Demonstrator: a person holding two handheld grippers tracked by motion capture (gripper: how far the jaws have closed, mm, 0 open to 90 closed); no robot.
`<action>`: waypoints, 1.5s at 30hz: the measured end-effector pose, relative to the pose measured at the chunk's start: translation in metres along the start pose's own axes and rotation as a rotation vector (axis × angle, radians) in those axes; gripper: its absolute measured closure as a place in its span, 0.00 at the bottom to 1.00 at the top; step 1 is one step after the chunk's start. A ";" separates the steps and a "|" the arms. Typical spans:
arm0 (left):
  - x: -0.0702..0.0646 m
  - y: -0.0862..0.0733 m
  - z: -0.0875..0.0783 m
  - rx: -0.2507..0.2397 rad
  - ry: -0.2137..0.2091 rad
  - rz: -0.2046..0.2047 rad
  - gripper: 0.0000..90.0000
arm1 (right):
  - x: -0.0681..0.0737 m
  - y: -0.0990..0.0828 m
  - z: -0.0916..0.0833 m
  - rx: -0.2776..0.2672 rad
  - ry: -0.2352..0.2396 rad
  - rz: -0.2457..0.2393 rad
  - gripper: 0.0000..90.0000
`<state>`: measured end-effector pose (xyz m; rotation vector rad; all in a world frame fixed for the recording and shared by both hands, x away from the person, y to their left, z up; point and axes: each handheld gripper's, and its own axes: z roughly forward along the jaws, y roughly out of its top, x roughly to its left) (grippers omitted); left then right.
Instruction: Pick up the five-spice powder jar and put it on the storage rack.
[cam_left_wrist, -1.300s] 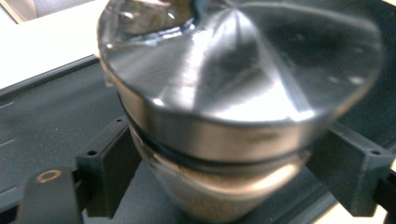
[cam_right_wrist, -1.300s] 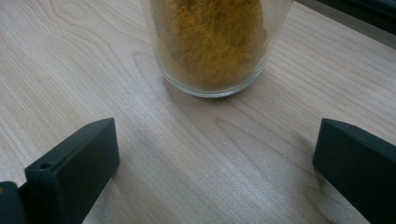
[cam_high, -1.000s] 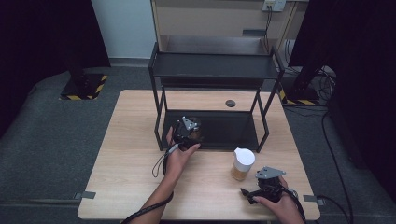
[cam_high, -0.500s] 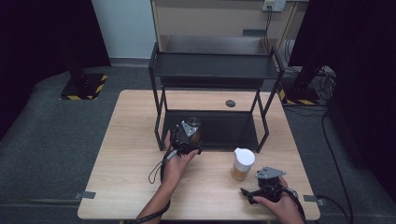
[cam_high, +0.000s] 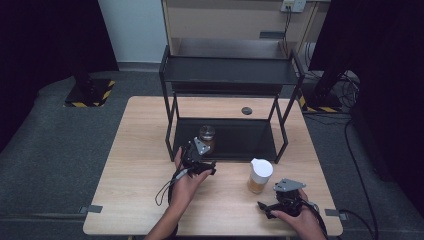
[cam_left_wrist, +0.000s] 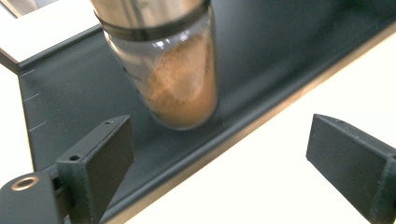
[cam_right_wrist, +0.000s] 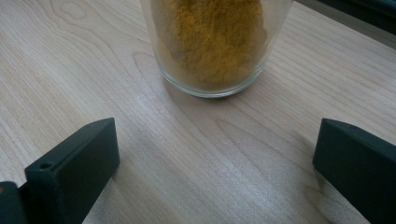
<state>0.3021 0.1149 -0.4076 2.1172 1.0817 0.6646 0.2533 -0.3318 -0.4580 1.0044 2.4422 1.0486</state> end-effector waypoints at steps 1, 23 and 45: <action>0.001 -0.001 -0.001 0.002 -0.007 0.000 0.08 | 0.000 0.000 0.000 0.000 0.000 0.000 0.02; 0.016 -0.028 -0.035 0.059 -0.049 0.016 0.07 | 0.000 0.000 0.000 0.000 0.001 0.000 0.02; 0.049 -0.066 -0.053 0.097 -0.003 -0.110 0.07 | 0.000 0.000 0.000 -0.001 0.001 -0.001 0.02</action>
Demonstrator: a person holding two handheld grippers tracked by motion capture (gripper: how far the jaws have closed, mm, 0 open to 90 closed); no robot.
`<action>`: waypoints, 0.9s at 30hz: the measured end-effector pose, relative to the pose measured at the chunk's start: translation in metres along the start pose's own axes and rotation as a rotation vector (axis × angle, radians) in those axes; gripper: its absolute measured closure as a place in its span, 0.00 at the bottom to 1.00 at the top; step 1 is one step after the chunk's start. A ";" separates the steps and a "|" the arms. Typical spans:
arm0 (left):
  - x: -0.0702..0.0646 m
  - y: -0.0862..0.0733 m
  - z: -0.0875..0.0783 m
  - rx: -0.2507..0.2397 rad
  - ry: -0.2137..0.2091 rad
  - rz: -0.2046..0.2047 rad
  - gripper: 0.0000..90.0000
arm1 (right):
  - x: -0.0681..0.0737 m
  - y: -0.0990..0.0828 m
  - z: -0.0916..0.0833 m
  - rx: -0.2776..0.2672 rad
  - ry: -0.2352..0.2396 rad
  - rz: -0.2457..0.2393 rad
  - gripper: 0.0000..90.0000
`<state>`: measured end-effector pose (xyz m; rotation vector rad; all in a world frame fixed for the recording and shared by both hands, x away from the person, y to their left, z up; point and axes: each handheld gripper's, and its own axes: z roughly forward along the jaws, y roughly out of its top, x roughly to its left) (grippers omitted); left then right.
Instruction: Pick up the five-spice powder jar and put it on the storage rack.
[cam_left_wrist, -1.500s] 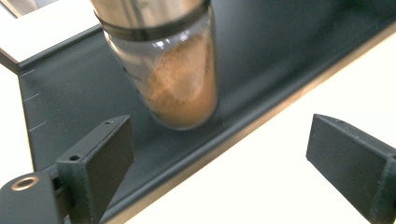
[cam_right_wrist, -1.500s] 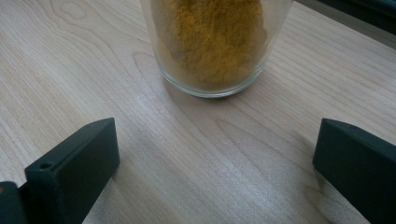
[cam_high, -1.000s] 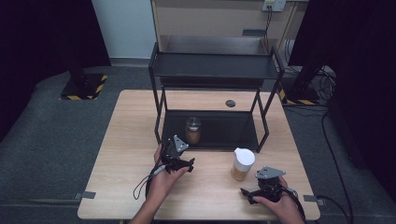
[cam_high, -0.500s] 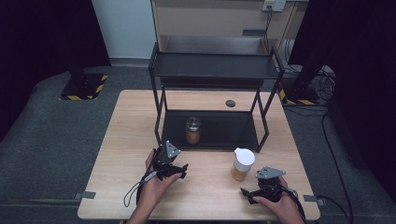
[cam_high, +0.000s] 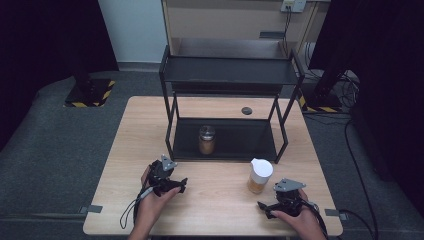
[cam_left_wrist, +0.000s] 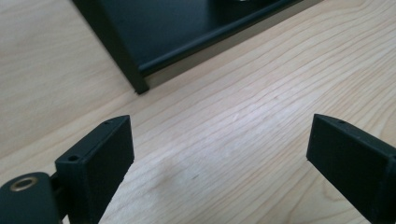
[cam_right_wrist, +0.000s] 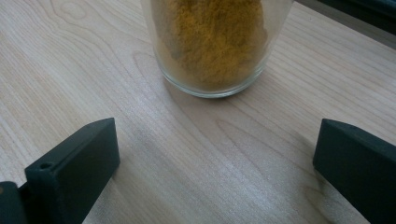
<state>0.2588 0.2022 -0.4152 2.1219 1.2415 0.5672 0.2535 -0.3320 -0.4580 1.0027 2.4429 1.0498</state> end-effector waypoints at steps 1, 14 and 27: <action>0.002 -0.001 0.000 0.000 0.003 -0.005 0.07 | 0.000 0.000 0.000 0.000 0.000 0.000 0.02; 0.014 -0.010 0.004 -0.019 0.026 -0.052 0.07 | 0.000 0.000 0.000 0.000 0.000 0.000 0.02; 0.027 -0.019 0.013 -0.031 0.040 -0.091 0.07 | 0.000 0.000 0.000 0.000 -0.001 0.000 0.02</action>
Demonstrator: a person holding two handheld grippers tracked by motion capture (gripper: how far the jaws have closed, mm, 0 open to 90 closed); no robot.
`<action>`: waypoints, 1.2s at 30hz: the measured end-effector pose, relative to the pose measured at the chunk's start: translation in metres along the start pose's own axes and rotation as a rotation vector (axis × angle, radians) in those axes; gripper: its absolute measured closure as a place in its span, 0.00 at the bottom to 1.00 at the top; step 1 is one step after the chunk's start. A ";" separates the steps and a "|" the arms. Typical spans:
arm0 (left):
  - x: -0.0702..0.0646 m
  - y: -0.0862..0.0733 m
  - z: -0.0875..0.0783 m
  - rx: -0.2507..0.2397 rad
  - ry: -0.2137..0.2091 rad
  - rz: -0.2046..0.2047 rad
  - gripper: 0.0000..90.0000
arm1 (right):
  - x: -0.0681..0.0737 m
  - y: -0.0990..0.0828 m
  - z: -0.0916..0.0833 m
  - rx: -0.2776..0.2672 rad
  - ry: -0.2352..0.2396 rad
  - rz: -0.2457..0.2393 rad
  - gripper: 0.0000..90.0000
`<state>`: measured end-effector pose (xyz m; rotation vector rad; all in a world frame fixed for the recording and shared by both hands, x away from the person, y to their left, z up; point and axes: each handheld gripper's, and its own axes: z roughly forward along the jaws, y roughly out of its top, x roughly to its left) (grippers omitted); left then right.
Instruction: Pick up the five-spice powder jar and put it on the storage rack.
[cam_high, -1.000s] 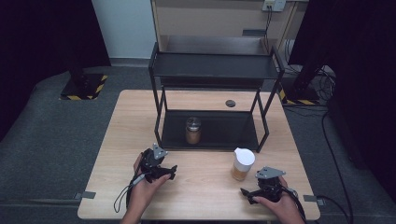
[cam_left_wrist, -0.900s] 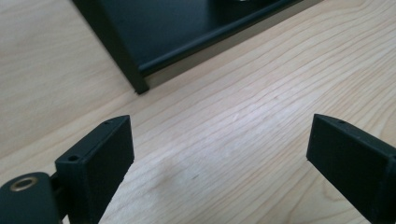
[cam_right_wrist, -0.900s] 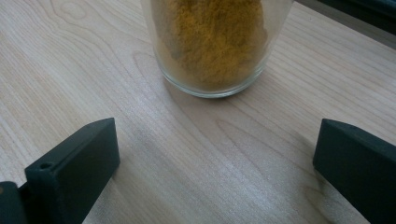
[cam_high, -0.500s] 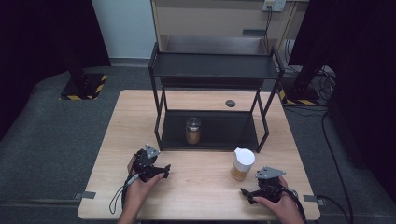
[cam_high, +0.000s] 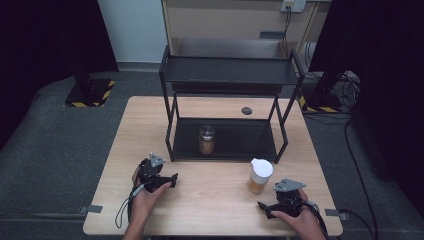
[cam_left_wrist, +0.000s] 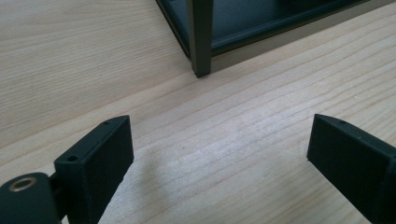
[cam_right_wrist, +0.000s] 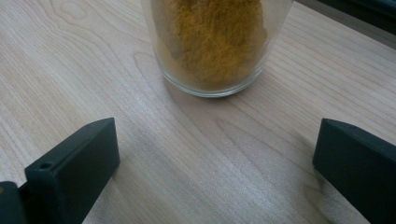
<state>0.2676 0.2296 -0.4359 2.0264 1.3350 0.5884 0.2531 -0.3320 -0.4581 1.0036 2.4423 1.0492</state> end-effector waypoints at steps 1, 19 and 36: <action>0.001 0.000 0.001 -0.003 -0.002 0.000 0.07 | 0.000 0.000 0.000 0.000 0.000 0.000 0.02; 0.005 -0.007 0.015 0.004 0.002 -0.011 0.02 | 0.000 0.000 0.000 0.001 -0.001 0.001 0.02; 0.005 -0.008 0.016 -0.001 -0.004 -0.010 0.00 | 0.000 0.000 -0.001 0.001 -0.001 0.002 0.02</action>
